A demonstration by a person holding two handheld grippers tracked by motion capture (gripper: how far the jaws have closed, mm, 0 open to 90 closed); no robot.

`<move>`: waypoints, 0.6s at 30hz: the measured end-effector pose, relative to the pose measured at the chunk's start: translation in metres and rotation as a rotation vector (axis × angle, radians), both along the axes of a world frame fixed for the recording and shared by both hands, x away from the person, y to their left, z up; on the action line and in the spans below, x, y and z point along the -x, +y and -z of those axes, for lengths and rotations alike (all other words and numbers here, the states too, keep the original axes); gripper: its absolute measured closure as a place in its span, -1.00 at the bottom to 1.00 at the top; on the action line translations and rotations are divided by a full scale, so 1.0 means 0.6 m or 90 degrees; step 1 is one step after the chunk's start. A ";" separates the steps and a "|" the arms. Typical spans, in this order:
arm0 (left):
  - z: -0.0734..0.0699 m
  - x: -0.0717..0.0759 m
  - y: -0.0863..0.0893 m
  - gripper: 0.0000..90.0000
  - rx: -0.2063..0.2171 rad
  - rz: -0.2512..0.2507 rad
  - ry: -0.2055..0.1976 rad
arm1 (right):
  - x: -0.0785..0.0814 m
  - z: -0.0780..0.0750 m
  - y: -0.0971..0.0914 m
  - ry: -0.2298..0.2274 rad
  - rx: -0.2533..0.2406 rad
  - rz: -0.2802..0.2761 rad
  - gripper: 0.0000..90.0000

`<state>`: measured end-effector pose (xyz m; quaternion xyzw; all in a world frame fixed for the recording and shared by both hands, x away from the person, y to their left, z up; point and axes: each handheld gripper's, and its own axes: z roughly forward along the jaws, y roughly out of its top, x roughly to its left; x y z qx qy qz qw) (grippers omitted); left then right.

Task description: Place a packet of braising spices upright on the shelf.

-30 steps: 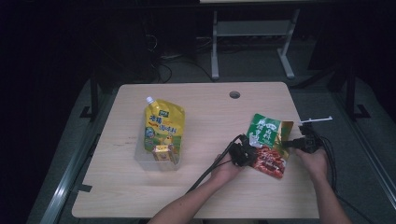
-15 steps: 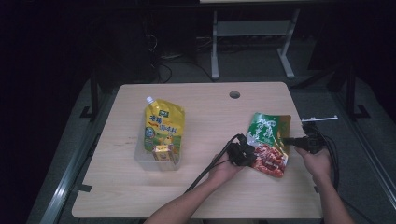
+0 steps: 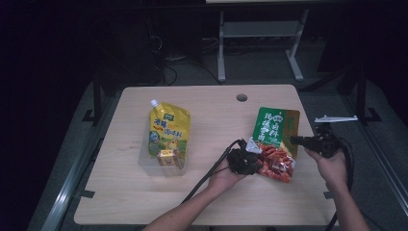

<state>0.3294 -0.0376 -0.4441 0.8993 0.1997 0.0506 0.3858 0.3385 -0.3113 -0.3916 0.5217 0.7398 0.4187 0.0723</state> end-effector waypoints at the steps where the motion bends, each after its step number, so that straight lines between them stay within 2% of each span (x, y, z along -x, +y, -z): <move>1: 0.000 0.002 0.003 0.51 0.005 -0.001 0.002 | 0.002 -0.005 0.002 -0.010 -0.002 -0.009 1.00; 6: -0.002 0.011 0.012 0.45 0.009 0.007 0.001 | 0.009 -0.026 0.015 -0.033 -0.002 -0.036 1.00; 8: -0.005 0.016 0.016 0.44 0.018 0.007 -0.001 | 0.011 -0.033 0.021 -0.041 0.003 -0.048 1.00; 11: -0.013 0.024 0.023 0.42 0.033 0.015 -0.006 | 0.013 -0.044 0.027 -0.055 -0.005 -0.065 1.00; 12: -0.015 0.028 0.025 0.39 0.041 0.016 0.000 | 0.014 -0.047 0.029 -0.058 -0.009 -0.068 1.00; 15: -0.018 0.034 0.029 0.33 0.046 0.021 -0.007 | 0.017 -0.053 0.034 -0.068 -0.009 -0.085 1.00; 18: -0.021 0.044 0.039 0.27 0.062 0.028 -0.010 | 0.023 -0.065 0.044 -0.089 -0.012 -0.111 1.00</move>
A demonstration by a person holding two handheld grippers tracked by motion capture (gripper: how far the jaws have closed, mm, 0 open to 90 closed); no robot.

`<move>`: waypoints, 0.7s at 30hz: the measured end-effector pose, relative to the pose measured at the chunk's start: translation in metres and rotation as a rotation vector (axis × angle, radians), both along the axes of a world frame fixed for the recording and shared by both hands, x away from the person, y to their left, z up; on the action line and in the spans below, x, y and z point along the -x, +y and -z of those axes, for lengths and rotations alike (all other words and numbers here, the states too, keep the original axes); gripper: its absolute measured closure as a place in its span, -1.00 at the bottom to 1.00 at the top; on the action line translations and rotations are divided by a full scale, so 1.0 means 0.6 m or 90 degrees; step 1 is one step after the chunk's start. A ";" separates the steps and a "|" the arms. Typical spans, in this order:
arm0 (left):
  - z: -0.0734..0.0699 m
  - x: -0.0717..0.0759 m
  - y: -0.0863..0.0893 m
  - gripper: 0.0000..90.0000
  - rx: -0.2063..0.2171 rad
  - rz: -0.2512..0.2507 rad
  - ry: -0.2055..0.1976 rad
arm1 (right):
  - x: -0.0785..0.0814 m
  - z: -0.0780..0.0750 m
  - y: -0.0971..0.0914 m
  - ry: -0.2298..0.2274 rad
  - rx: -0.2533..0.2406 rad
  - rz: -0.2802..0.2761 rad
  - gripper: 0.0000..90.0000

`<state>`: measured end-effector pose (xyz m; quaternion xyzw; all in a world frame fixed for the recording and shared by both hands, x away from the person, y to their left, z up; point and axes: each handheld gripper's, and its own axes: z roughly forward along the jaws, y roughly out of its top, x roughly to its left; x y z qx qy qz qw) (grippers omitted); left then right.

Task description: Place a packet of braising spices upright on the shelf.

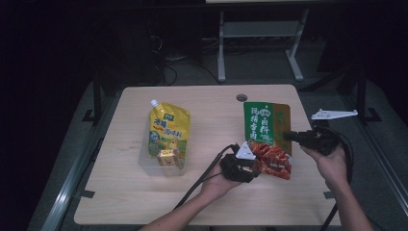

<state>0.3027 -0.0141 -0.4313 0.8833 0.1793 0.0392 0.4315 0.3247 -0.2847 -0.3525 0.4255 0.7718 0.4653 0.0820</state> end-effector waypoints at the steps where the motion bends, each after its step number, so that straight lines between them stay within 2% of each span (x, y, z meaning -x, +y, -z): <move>1: -0.001 0.003 0.003 0.23 0.001 0.003 0.001 | 0.004 -0.007 0.007 -0.010 0.001 -0.016 1.00; 4: -0.002 0.013 0.013 0.20 0.007 0.013 0.003 | 0.007 -0.015 0.015 -0.028 0.005 -0.031 1.00; 5: -0.002 0.016 0.014 0.17 0.010 0.013 0.008 | 0.011 -0.023 0.025 -0.050 0.015 -0.047 1.00; 7: -0.003 0.020 0.020 0.17 0.011 0.018 -0.003 | 0.011 -0.026 0.029 -0.055 0.019 -0.051 1.00; 8: -0.004 0.023 0.022 0.15 0.010 0.019 -0.005 | 0.011 -0.031 0.036 -0.061 0.017 -0.065 1.00; 21: -0.005 0.042 0.057 0.08 0.022 0.023 -0.010 | 0.005 -0.049 0.072 -0.074 0.023 -0.105 1.00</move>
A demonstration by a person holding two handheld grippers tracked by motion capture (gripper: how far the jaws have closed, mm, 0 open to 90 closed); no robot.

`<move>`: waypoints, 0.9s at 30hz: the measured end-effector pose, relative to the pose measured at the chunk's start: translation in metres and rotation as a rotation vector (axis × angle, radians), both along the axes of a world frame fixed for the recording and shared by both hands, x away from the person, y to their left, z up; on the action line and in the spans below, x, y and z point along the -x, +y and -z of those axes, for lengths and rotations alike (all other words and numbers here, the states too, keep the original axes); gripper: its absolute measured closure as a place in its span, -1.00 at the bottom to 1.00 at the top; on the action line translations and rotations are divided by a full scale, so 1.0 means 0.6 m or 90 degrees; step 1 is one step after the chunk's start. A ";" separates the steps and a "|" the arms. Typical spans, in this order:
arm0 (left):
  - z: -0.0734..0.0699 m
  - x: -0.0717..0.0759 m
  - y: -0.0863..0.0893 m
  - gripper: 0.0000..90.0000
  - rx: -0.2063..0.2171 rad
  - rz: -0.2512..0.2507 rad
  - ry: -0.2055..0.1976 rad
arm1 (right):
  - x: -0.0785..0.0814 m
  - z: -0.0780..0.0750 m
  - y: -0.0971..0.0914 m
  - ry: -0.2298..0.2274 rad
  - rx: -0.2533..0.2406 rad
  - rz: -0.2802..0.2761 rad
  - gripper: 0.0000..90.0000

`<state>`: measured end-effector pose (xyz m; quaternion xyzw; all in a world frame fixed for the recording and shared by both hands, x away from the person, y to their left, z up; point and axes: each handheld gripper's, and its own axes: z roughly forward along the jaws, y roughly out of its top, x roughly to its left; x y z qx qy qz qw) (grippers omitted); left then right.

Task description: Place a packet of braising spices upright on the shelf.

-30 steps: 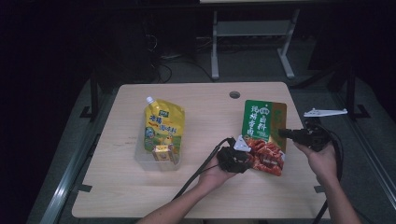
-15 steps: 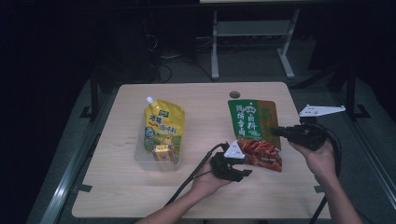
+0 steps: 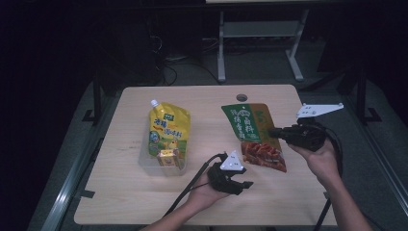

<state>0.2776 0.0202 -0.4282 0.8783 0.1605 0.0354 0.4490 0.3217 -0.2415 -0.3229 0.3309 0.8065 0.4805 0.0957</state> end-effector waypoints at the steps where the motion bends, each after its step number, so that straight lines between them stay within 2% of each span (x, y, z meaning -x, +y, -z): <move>1: -0.001 0.000 0.002 0.08 -0.001 0.000 -0.001 | -0.001 -0.001 0.001 0.003 -0.003 -0.004 1.00; 6: -0.004 0.002 0.012 0.05 0.008 0.004 0.003 | -0.003 -0.005 0.006 -0.002 -0.008 -0.002 1.00; 12: -0.006 0.009 0.018 0.00 -0.001 0.021 0.003 | -0.007 -0.010 0.013 0.001 -0.006 -0.003 1.00; 13: -0.007 0.013 0.019 -0.01 0.011 0.016 0.009 | -0.007 -0.011 0.015 -0.001 -0.004 -0.004 1.00; 16: -0.008 0.014 0.025 -0.05 0.018 0.015 0.013 | -0.009 -0.014 0.021 -0.002 -0.001 -0.007 1.00; 21: -0.007 0.019 0.039 -0.09 0.009 0.024 0.008 | -0.012 -0.020 0.026 -0.003 -0.001 -0.004 1.00; 27: -0.002 0.020 0.052 -0.13 0.011 0.024 0.017 | -0.019 -0.028 0.035 -0.005 -0.004 -0.012 1.00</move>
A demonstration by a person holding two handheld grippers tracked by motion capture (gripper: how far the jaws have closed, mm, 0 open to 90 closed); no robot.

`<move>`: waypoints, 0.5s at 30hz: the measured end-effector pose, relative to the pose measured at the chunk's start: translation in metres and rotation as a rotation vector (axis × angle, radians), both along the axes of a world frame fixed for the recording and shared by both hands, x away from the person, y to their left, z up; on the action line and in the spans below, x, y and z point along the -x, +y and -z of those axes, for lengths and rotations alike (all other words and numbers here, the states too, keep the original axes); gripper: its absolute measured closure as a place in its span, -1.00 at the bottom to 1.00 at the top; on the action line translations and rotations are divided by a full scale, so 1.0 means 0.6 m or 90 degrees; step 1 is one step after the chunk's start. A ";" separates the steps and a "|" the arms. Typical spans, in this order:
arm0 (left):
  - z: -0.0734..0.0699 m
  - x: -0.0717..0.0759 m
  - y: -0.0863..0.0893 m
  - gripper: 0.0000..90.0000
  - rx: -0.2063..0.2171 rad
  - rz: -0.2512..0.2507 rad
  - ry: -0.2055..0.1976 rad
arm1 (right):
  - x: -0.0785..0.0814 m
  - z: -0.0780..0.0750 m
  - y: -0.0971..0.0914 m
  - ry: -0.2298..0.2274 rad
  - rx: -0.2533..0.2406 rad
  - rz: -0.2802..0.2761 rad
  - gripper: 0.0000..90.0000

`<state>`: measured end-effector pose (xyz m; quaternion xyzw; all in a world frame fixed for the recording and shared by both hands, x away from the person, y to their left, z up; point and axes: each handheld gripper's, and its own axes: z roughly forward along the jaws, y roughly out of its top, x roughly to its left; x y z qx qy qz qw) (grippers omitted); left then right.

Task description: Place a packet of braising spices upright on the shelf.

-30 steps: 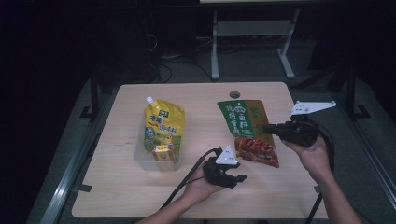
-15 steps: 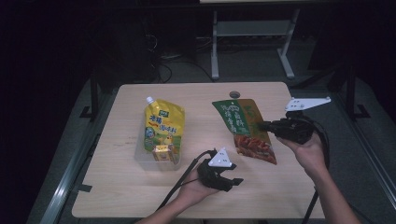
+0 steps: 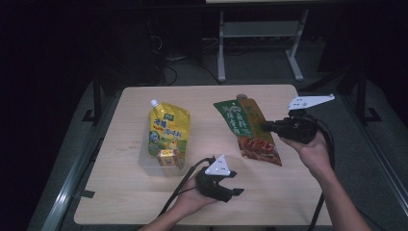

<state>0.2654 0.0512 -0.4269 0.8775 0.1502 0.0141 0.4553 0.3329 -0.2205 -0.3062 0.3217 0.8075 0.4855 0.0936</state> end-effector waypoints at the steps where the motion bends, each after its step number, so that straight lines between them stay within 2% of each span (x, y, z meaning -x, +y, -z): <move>1: 0.000 0.001 0.001 -0.13 -0.001 0.002 -0.001 | -0.001 -0.001 0.001 0.000 -0.001 -0.001 1.00; 7: 0.000 0.002 0.007 -0.19 0.001 0.006 -0.008 | -0.010 -0.008 0.011 0.001 -0.008 -0.007 1.00; 10: -0.001 0.003 0.014 -0.23 0.017 0.002 -0.009 | -0.015 -0.012 0.015 0.000 -0.011 -0.014 1.00; 15: -0.003 0.004 0.018 -0.28 0.021 0.002 -0.013 | -0.025 -0.023 0.026 -0.004 -0.016 -0.017 1.00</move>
